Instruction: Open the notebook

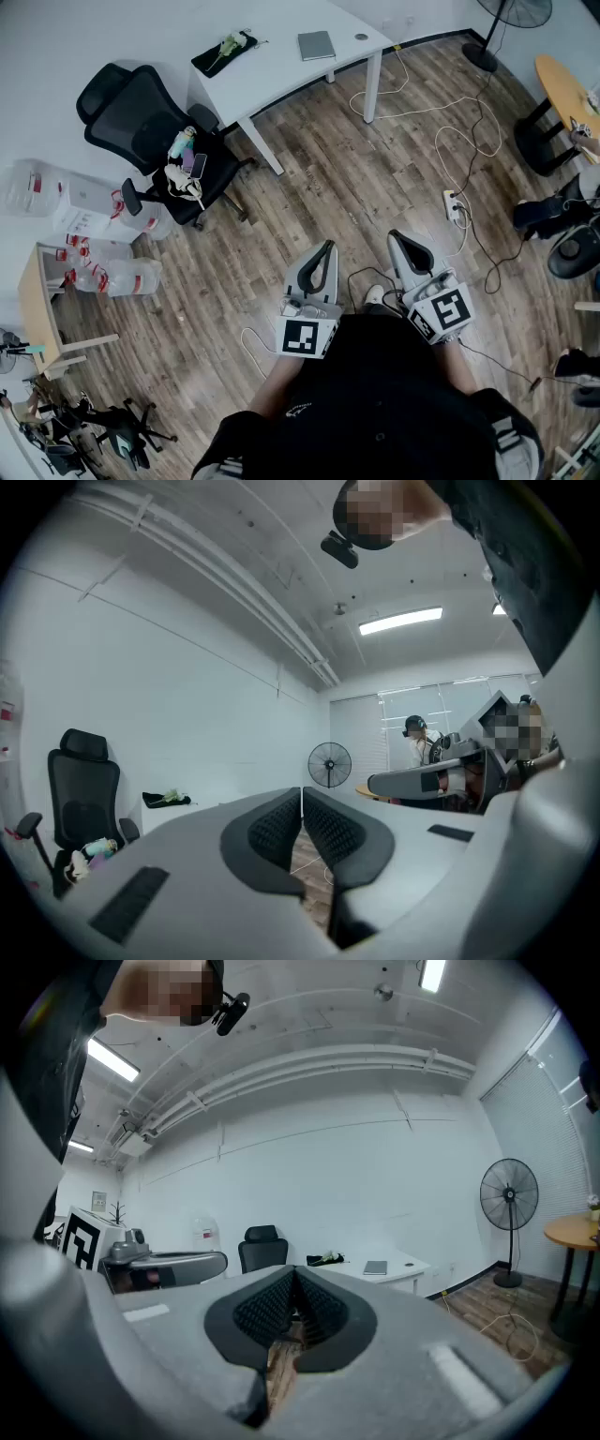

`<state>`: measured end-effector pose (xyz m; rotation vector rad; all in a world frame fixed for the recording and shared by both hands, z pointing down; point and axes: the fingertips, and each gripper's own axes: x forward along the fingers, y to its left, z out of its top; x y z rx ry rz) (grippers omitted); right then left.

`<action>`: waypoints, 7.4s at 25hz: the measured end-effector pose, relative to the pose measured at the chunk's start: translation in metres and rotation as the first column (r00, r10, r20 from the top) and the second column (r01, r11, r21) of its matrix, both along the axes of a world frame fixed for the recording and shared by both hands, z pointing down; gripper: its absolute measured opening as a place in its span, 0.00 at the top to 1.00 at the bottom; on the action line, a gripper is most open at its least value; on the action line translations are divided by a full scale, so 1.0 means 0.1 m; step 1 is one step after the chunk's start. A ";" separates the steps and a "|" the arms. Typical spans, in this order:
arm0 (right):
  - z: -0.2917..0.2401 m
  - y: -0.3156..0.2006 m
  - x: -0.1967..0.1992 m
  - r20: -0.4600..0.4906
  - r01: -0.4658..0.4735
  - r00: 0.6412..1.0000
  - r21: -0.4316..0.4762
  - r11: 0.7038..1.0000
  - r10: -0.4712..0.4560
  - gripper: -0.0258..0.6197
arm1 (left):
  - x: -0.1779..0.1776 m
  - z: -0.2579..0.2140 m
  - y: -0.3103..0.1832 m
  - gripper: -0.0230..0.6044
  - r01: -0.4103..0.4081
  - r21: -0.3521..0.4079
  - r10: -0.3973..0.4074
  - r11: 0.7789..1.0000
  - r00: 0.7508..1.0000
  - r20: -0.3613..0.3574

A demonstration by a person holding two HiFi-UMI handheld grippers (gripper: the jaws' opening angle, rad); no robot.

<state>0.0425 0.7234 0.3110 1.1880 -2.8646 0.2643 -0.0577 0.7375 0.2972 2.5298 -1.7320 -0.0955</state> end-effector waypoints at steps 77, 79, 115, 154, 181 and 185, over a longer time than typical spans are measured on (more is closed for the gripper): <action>0.24 -3.45 -0.46 -0.050 -0.120 0.992 -0.039 0.992 0.118 0.95 | -0.57 0.13 -3.70 0.78 -0.070 0.049 0.070 0.996 0.997 -0.017; 0.24 -3.48 -0.51 -0.053 -0.117 0.992 -0.045 0.992 0.115 0.95 | -0.64 0.14 -3.73 0.78 -0.060 0.042 0.061 0.997 0.998 -0.024; 0.38 -5.47 -0.51 -0.047 0.035 0.998 -0.101 0.994 -0.040 0.95 | -0.60 0.35 -5.53 0.78 0.074 -0.035 -0.074 0.997 0.997 0.001; 0.41 -7.45 -0.16 -0.076 0.237 0.967 -0.097 0.967 -0.245 0.95 | -0.41 0.81 -7.42 0.78 0.287 -0.138 -0.279 0.948 0.957 0.074; 0.60 -8.26 -0.98 -0.185 -0.008 0.983 -0.163 0.987 -0.022 0.95 | -1.27 1.97 -8.68 0.78 0.040 -0.375 -0.025 0.926 0.999 0.043; 0.67 -8.24 -1.06 -0.194 -0.040 0.981 -0.174 0.984 0.005 0.95 | -1.34 2.24 -8.74 0.78 0.003 -0.433 0.011 0.901 1.000 0.029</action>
